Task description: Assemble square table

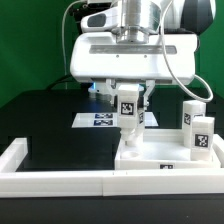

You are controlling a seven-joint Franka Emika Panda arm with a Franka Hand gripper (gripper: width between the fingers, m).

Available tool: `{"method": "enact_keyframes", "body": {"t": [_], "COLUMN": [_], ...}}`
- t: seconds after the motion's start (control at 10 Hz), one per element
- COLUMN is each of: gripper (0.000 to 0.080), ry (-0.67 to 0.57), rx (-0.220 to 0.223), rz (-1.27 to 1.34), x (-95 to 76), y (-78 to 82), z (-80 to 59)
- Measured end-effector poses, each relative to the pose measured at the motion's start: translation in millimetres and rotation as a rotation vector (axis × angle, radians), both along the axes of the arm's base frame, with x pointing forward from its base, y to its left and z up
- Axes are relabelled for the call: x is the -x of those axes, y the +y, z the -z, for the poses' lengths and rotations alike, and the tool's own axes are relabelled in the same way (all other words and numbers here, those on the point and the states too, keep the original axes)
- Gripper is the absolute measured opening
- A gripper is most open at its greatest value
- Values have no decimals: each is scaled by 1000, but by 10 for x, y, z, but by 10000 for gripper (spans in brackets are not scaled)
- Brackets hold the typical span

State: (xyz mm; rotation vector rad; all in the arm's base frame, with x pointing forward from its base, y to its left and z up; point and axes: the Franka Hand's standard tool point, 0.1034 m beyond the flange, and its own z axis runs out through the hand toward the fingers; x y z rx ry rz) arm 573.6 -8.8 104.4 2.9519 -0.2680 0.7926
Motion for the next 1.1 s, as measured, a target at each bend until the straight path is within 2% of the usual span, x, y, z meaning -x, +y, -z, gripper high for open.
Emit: {"method": "enact_keyframes", "body": {"t": [0.6, 0.9, 1.1], "gripper": [287, 287, 287], "ry": [-2, 8, 17], "rx": [5, 13, 15], "rz": [-9, 1, 1], "x": [-63, -48, -24], "y": [33, -47, -45], "z": [53, 138, 194]}}
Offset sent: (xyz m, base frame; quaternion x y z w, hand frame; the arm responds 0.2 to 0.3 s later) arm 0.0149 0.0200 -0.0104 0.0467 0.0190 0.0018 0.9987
